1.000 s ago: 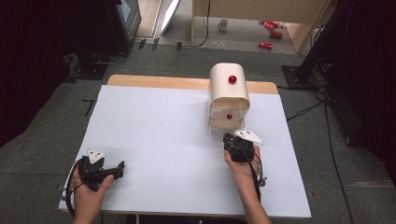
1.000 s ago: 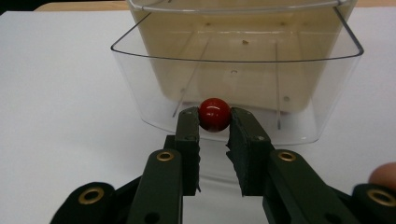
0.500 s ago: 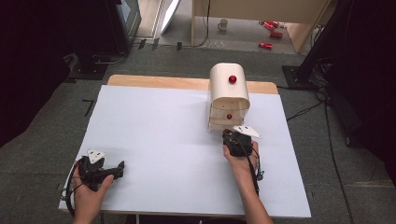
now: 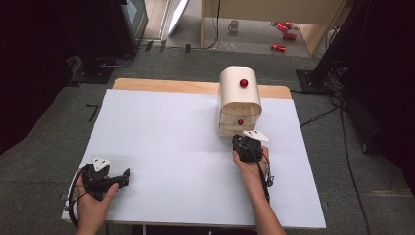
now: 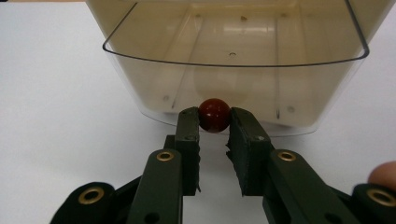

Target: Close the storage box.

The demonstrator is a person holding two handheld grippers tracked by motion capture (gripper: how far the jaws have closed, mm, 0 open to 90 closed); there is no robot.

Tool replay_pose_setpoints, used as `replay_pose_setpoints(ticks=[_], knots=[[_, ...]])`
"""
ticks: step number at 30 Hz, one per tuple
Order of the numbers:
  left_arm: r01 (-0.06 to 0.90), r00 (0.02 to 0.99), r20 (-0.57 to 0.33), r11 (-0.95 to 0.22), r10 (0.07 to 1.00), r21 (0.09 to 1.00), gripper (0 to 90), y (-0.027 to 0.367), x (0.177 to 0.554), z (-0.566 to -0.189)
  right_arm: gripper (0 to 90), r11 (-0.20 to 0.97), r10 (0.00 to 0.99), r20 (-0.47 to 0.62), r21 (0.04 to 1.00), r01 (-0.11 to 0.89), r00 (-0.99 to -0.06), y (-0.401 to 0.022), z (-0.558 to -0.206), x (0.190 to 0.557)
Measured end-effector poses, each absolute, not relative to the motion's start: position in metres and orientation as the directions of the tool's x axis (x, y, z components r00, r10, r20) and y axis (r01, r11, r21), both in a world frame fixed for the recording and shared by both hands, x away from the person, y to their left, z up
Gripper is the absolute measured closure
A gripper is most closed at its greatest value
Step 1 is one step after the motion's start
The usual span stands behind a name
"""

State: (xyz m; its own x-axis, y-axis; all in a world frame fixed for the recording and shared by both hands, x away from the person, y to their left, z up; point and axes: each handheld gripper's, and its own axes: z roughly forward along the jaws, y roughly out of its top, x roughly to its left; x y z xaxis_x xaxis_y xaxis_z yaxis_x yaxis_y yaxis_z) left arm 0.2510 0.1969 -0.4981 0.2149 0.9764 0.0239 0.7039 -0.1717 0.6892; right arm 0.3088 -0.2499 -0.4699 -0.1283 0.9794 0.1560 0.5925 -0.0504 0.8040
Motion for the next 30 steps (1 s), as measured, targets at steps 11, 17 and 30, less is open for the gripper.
replay_pose_setpoints(ticks=[11, 17, 30], knots=[[0.704, 0.215, 0.024, -0.172, 0.976, 0.689, 1.6, 0.197, 0.251, -0.498, 73.4, -0.044, 0.976, 0.162, 0.799, 0.599, -0.144, -0.252, -0.471, 0.315], [0.704, 0.215, 0.024, -0.172, 0.976, 0.689, 1.6, 0.197, 0.251, -0.498, 49.0, -0.047, 0.965, 0.193, 0.789, 0.613, -0.175, -0.257, -0.470, 0.314], [0.704, 0.215, 0.024, -0.172, 0.976, 0.689, 1.6, 0.197, 0.251, -0.498, 0.0, 0.057, 0.969, 0.123, 0.735, 0.676, -0.215, -0.282, -0.478, 0.291]])
